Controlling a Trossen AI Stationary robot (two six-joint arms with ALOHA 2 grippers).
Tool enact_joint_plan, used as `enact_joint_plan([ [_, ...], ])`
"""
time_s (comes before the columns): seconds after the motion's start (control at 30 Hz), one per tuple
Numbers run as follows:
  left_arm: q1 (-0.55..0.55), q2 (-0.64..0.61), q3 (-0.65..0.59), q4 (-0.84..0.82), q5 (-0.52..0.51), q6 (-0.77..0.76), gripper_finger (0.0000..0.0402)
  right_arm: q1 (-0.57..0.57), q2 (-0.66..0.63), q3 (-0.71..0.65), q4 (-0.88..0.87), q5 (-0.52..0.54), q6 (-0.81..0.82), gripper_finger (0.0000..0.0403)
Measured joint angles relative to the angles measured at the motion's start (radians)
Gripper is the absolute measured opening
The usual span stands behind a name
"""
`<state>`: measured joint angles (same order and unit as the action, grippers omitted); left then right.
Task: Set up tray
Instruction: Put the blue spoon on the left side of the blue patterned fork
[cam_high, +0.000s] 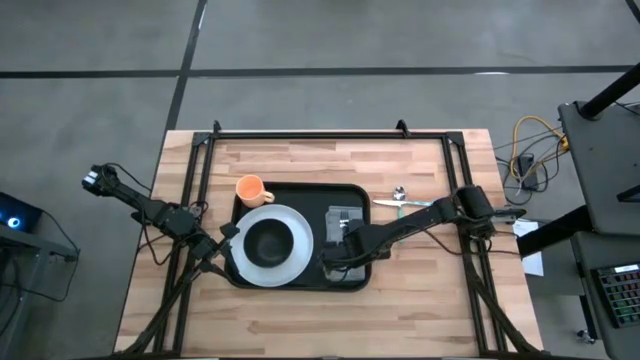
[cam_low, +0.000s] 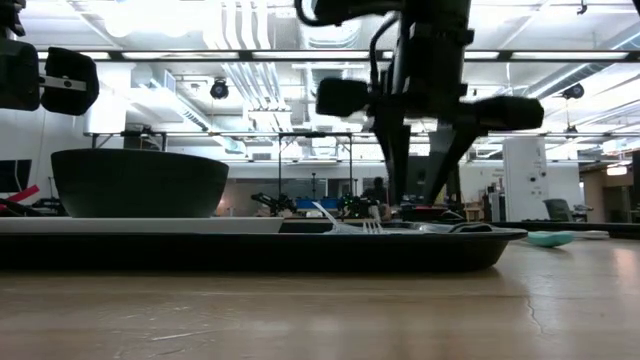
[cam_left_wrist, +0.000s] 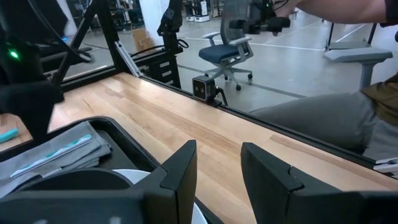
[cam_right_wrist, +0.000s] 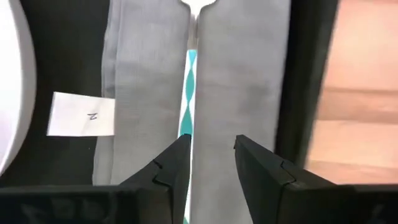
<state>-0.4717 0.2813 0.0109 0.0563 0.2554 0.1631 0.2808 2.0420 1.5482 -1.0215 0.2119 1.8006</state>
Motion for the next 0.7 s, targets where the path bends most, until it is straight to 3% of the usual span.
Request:
enact_joint_plan([
  [0.47,0.000,0.001,0.000,0.001,0.000,0.000,0.0107,-0.093,-0.149,-0.020,-0.138,0.000,-0.234,0.0128],
  [0.7,0.000,0.002,0.000,0.000,0.000,0.000,0.0107,-0.142,-0.160,-0.034,-0.245,0.032,-0.370,0.0139],
])
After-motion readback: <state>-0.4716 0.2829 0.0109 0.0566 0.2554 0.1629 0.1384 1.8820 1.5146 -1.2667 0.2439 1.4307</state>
